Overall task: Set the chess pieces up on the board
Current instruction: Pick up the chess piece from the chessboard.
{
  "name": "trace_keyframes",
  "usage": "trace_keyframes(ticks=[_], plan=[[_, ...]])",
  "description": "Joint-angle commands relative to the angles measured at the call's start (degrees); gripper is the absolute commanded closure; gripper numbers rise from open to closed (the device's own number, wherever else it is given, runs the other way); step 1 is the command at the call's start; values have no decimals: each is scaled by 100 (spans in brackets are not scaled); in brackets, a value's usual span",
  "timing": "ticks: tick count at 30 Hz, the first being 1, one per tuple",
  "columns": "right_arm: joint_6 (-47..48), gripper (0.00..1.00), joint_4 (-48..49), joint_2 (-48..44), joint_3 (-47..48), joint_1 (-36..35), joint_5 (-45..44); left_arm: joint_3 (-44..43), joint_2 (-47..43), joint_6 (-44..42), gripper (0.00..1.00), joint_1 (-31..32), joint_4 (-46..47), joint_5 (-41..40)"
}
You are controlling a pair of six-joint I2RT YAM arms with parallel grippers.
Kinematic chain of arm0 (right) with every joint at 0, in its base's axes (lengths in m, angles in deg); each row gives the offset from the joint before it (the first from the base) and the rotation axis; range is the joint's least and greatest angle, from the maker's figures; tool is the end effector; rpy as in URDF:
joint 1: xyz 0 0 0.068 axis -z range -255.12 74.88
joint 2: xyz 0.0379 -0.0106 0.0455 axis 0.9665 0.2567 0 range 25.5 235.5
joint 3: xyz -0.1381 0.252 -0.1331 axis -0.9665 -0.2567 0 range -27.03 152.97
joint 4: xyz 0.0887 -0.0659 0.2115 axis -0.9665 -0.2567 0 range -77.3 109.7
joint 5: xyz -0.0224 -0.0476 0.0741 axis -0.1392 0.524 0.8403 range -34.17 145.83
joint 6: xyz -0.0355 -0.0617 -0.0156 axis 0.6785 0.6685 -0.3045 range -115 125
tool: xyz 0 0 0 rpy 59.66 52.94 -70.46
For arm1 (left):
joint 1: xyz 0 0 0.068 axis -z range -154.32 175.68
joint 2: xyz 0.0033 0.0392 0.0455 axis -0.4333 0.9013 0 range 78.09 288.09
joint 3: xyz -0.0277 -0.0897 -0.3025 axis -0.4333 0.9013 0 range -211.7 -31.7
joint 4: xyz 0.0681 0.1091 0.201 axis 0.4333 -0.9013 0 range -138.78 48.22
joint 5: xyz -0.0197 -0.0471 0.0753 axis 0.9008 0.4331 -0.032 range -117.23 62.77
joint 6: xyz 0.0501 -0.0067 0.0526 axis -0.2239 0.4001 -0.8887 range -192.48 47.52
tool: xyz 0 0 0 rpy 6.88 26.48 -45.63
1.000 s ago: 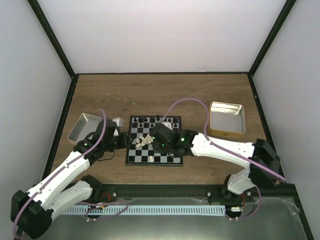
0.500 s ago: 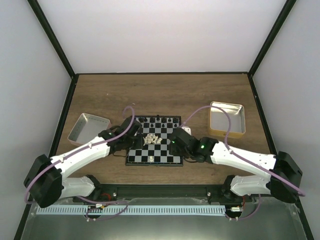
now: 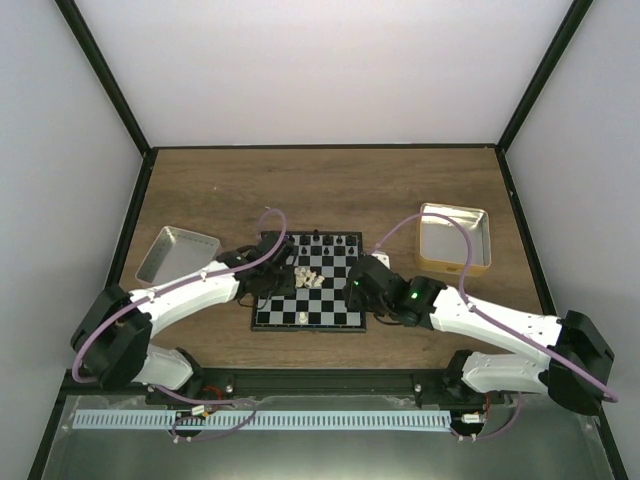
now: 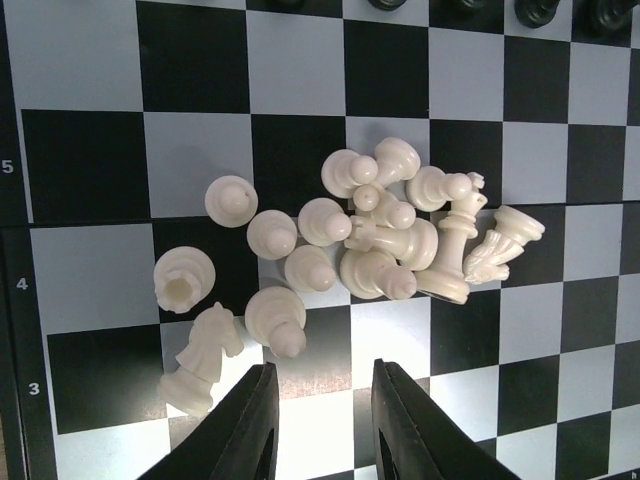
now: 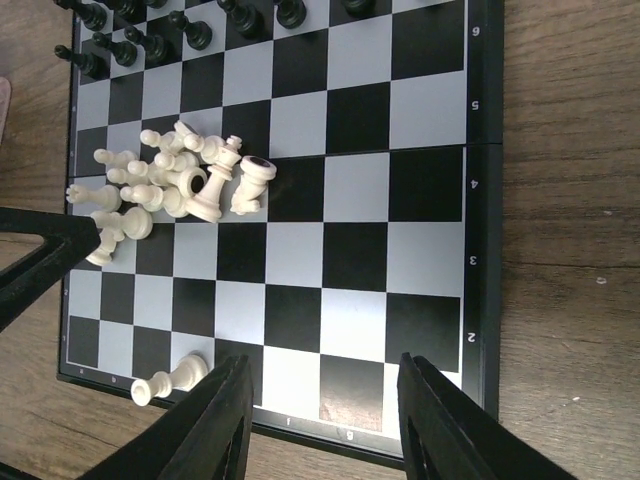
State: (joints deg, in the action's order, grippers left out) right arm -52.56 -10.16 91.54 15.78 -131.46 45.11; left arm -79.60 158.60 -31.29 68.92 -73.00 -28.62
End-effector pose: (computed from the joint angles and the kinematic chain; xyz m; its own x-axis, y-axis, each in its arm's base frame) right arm 0.1207 0.1609 0.2574 -0.8757 0.1812 -0.4476 -0.0313 0.9037 0.4271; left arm 0.1805 -0.1678 0.2293 -0.9380 -0.0217 -0.3461 0.0790 0.9584 -0.2741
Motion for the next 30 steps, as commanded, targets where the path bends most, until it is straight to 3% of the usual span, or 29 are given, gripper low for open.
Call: trace_keyframes(ticks=[1, 8, 18, 30], plan=[[116, 58, 111, -98, -100, 86, -152, -110, 124, 70, 72, 28, -5, -148], [224, 58, 222, -53, -113, 119, -208, -243, 508, -20, 75, 35, 57, -319], [346, 59, 295, -105, -127, 141, -261, -447, 543, -94, 92, 41, -35, -414], [256, 59, 475, -518, -314, 152, -463, -341, -760, -335, 93, 100, -584, -307]])
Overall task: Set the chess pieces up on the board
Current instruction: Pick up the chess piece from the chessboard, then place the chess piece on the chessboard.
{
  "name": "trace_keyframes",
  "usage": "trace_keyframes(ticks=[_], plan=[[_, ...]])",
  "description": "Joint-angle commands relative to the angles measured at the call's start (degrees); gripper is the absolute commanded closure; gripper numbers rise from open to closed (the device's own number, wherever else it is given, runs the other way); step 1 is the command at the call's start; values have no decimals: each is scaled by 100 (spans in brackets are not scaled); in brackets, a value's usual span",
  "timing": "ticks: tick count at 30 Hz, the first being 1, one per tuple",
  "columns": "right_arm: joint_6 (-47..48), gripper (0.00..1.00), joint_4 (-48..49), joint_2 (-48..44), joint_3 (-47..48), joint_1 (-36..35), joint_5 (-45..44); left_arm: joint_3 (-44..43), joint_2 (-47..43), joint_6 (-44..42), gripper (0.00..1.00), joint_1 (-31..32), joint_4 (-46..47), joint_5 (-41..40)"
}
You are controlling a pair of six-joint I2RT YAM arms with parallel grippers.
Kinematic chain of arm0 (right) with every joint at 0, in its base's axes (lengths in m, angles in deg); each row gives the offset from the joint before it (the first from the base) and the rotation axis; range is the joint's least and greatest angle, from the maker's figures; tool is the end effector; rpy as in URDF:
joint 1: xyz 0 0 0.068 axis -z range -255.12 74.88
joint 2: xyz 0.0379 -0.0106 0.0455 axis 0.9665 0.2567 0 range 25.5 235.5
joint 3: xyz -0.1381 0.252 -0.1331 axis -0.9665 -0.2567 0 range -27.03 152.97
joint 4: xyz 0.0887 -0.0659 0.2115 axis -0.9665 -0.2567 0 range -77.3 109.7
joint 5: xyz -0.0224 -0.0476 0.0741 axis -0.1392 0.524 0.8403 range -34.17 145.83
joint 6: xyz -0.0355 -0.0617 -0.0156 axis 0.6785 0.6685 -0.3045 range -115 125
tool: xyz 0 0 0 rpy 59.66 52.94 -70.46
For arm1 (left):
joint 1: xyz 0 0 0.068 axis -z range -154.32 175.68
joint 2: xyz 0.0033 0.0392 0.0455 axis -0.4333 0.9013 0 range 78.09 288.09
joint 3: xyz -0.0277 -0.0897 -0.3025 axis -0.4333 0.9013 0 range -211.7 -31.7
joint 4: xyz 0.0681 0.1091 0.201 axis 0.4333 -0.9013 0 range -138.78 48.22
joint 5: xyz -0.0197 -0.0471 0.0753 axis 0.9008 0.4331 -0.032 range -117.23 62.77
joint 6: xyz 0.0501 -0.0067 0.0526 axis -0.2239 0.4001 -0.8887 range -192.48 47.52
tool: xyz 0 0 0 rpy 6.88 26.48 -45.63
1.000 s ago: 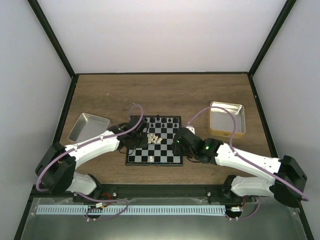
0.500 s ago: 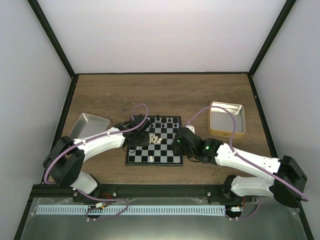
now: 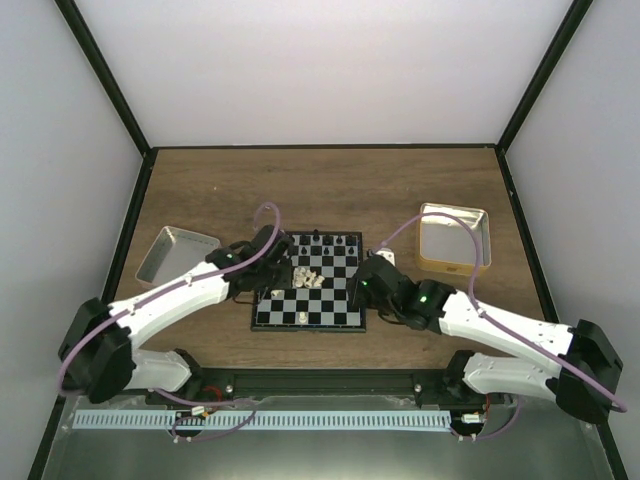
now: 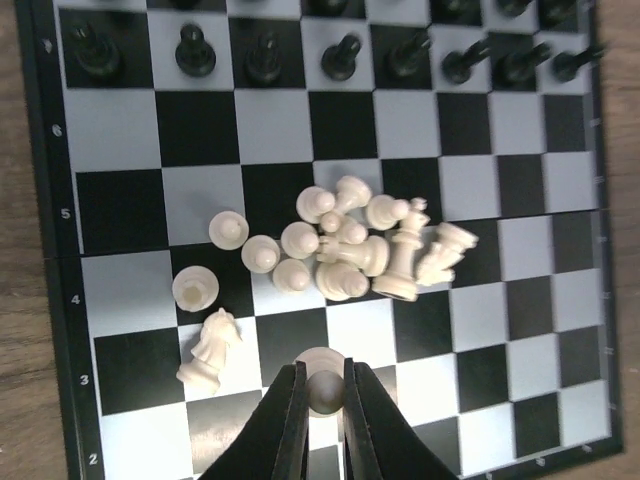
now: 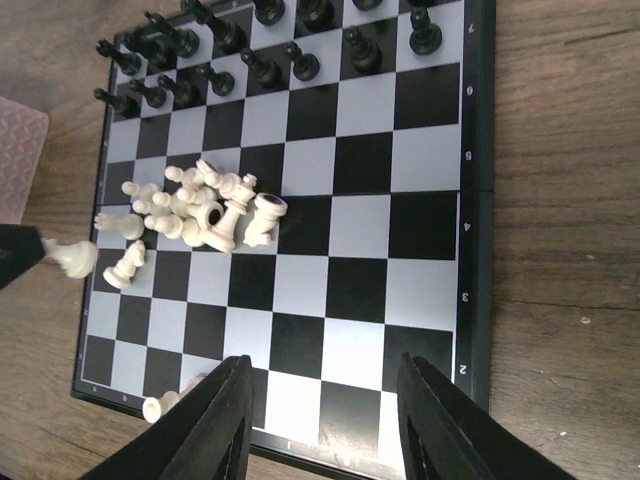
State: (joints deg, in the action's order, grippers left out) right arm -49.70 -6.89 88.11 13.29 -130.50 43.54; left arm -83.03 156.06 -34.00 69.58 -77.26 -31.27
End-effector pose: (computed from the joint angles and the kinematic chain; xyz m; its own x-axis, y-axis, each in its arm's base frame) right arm 0.1197 0.1507 0.2595 -0.8387 0.1889 -0.5108 -0.0693 0.8933 0.4441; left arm 0.1776 -0.1650 0.2517 -0.9143 0.0184 -0.4047 0.1266 0.9619 -0.2423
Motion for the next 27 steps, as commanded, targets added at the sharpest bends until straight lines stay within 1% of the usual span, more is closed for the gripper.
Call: trace_keyframes(ticks=[1, 5, 8, 12, 14, 17, 22, 27], plan=[[-44, 59, 164, -192, -85, 53, -323, 48, -616, -24, 93, 38, -154, -71], [-84, 59, 215, -181, -67, 55, -337, 313, -981, 116, 93, 117, -161, -201], [-101, 59, 223, -167, -71, 57, -318, 546, -1226, 442, 93, 429, -190, -554], [-99, 59, 255, -125, -107, 55, -309, 838, -1327, 881, 93, 1000, -181, -1071], [-94, 59, 278, -78, -111, 53, -292, 962, -1306, 1048, 93, 1341, -128, -1314], [-96, 59, 339, 9, -97, 57, -232, 1131, -1202, 1139, 93, 1544, 89, -1374], [-72, 59, 400, 128, -71, 55, -160, 1311, -813, 1145, 93, 1740, 461, -1367], [-53, 59, 391, 139, -60, 54, -161, 1353, -486, 1128, 92, 1752, 732, -1285]])
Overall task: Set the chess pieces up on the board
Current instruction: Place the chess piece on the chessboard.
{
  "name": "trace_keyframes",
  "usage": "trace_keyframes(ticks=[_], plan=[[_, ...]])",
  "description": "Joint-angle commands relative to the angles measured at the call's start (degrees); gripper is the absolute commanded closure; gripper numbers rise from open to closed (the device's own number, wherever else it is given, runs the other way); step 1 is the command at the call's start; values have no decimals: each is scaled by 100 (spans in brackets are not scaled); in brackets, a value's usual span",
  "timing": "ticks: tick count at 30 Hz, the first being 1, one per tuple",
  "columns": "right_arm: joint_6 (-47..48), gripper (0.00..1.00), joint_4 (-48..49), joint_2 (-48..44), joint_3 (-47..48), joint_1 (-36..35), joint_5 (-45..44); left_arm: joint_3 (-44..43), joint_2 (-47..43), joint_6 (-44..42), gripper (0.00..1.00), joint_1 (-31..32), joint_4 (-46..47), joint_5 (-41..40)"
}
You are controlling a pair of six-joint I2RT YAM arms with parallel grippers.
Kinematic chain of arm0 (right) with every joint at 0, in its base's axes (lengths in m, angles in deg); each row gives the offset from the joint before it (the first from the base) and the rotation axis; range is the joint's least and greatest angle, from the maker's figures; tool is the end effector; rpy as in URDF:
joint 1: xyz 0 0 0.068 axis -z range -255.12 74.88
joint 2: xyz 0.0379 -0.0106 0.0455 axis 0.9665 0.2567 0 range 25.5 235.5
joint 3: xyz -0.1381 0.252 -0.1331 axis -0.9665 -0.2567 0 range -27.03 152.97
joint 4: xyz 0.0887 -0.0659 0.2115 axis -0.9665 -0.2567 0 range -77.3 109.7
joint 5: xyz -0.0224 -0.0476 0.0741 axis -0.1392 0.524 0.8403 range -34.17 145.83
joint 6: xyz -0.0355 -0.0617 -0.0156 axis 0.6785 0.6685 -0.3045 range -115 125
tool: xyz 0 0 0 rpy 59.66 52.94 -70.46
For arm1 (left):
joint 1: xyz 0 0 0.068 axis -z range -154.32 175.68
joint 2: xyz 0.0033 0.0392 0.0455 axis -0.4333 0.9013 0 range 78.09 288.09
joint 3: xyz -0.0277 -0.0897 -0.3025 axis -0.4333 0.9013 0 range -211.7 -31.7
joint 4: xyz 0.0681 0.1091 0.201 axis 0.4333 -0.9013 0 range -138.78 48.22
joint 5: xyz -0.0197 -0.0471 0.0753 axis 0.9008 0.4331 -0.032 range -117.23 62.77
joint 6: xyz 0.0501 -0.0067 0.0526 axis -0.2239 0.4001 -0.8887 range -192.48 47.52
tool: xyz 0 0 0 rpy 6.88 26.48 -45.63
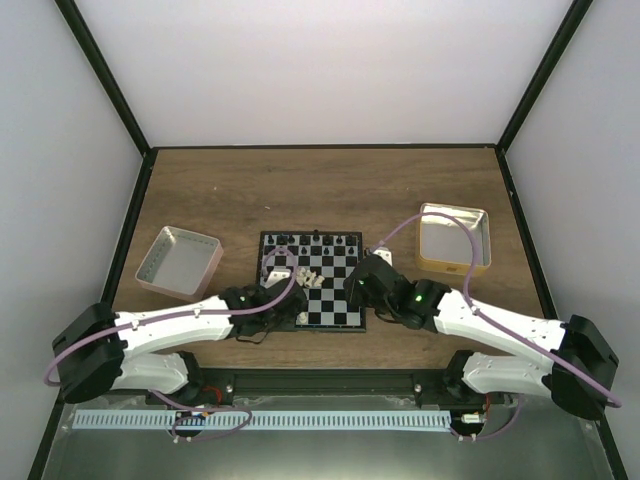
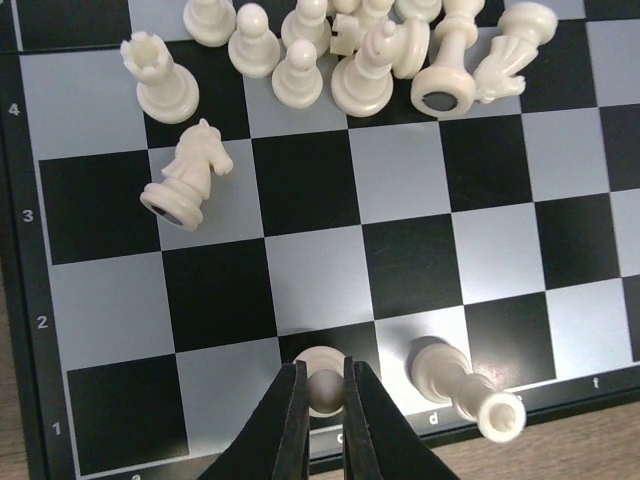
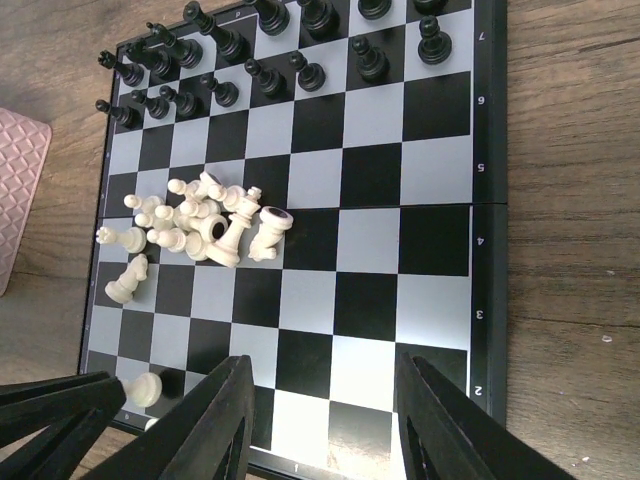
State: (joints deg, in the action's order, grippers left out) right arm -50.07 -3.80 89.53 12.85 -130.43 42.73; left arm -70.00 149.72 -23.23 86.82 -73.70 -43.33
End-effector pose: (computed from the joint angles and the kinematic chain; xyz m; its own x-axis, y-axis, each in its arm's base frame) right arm 0.1250 0.1565 0.2577 -0.8262 0.2095 -0.5230 -0.0638 0.8875 0.4564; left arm 0.1089 -0.1628 0.2157 -0.8812 0.0909 -0.4639 0.1807 0.9716 -0.1528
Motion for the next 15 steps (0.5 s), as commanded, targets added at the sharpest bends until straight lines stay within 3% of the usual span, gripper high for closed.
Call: trace_keyframes(ticks=[1, 7, 15], plan=[[-14, 59, 75, -3, -21, 52, -82, 55, 188, 52, 91, 24, 409, -91], [8, 59, 68, 25, 6, 47, -74, -199, 212, 80, 61, 19, 109, -42], [3, 58, 128, 61, 2, 48, -70, -429, 18, 262, 58, -183, -221, 169]])
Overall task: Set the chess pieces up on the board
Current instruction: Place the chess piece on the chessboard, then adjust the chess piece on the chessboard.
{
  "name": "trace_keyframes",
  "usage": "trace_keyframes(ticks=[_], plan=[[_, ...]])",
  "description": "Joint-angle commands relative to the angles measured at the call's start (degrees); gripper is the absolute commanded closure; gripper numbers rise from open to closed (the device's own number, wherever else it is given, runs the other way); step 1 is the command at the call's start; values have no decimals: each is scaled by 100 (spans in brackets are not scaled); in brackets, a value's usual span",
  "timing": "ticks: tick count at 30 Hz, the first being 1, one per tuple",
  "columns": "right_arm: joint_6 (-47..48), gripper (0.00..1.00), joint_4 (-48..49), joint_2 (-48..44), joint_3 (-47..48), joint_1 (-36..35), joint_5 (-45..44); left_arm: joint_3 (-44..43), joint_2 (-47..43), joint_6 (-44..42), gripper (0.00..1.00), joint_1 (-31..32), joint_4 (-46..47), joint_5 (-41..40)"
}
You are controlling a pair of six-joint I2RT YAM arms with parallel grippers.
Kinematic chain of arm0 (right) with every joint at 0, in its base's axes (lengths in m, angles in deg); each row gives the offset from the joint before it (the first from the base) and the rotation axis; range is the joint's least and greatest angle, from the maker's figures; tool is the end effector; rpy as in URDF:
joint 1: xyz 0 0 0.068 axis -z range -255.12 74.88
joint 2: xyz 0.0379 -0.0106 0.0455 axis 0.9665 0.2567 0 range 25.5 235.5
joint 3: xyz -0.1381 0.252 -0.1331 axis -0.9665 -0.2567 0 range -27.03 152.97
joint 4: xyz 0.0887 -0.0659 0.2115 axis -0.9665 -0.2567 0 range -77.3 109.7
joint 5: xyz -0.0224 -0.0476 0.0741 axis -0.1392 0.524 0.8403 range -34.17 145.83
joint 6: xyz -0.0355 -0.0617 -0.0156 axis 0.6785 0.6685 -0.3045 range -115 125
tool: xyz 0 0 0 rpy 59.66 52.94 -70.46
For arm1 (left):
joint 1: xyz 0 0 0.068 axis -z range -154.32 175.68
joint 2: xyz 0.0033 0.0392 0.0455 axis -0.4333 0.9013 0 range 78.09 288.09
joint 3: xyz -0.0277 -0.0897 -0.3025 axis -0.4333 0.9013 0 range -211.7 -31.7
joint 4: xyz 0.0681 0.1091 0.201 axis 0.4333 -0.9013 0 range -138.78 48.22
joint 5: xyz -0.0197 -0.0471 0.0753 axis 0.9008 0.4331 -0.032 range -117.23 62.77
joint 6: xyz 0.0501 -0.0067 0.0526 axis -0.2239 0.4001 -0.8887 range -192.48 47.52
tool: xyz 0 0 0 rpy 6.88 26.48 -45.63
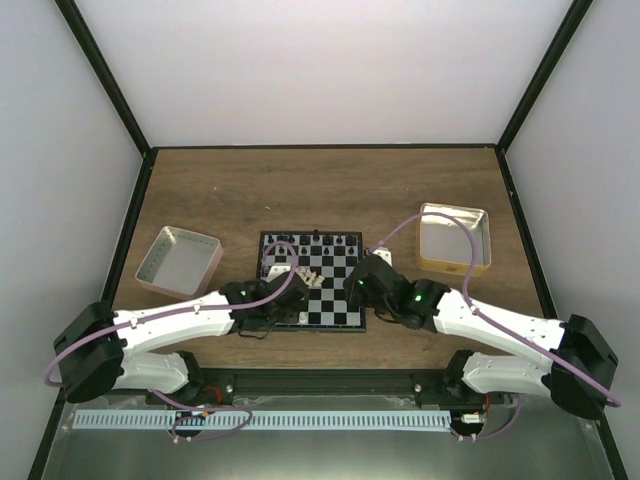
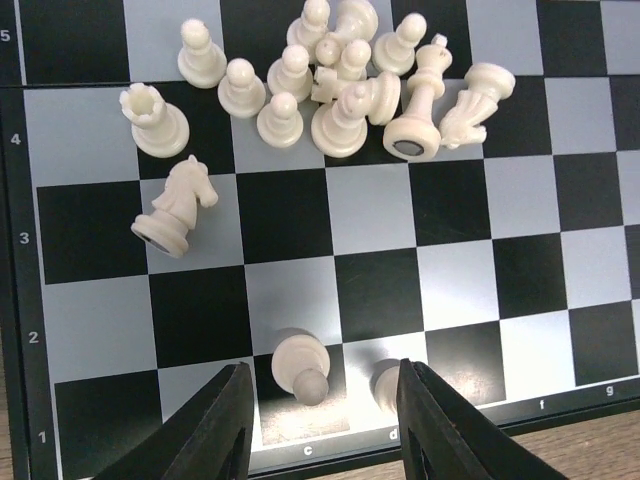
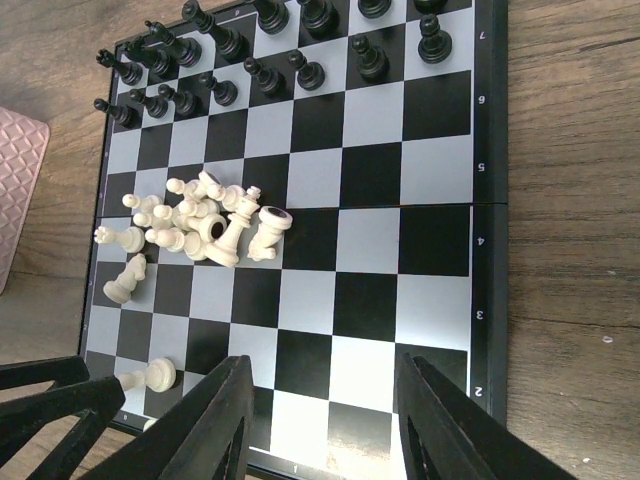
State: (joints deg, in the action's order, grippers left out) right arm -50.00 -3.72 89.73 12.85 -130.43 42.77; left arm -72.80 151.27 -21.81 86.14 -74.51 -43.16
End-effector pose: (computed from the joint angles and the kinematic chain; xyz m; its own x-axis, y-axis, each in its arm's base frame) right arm 0.1254 0.1571 0.2572 -0.8270 0.2073 -0.5225 -0.0645 0.8884 0.4546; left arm 0.1158 -0.1706 0.2234 -0.8854 0.0537 -0.4617 0.1487 0.9738 -0.1719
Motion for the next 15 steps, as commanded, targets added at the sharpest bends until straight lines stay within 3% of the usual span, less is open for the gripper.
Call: trace_keyframes(ticks=[1, 9, 15], plan=[[-2, 58, 126, 49, 0, 47, -66, -144, -131, 122, 58, -152, -94, 245], [-26, 59, 108, -6, -65, 52, -80, -128, 242, 67, 61, -292, -4, 602], [-46, 58, 107, -28, -99, 47, -74, -174, 418, 18, 75, -329, 14, 559]])
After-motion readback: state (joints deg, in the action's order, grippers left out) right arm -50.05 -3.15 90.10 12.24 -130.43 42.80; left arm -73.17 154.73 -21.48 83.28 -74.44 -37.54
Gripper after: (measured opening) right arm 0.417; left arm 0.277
